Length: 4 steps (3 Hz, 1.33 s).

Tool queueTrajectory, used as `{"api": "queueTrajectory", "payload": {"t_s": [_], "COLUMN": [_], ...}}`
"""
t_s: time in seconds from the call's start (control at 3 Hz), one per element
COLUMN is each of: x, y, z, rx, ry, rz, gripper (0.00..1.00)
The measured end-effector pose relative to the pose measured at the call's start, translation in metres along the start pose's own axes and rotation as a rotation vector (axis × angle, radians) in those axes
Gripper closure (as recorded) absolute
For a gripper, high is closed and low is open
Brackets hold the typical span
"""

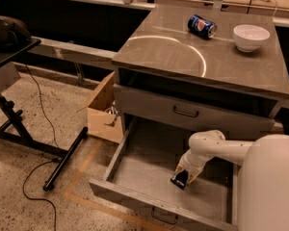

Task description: Pick rxbar blueberry from middle drawer and place on counter

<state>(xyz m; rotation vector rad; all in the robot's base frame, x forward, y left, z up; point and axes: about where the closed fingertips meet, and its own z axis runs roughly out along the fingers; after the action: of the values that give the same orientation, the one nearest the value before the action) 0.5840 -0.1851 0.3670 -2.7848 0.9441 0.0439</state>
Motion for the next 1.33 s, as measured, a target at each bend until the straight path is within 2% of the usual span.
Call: {"api": "queueTrajectory", "payload": {"t_s": [0.33, 0.67, 1.0, 1.33], "x": [-0.002, -0.006, -0.016, -0.020], "y": [0.000, 0.006, 0.018, 0.019], "z": [-0.003, -0.019, -0.051, -0.056], "rx": [0.009, 0.035, 0.038, 0.041], "ry": [-0.006, -0.005, 0.002, -0.002], "rz": [-0.007, 0.005, 0.052, 0.052], "gripper": [0.96, 1.00, 1.00, 1.00]}}
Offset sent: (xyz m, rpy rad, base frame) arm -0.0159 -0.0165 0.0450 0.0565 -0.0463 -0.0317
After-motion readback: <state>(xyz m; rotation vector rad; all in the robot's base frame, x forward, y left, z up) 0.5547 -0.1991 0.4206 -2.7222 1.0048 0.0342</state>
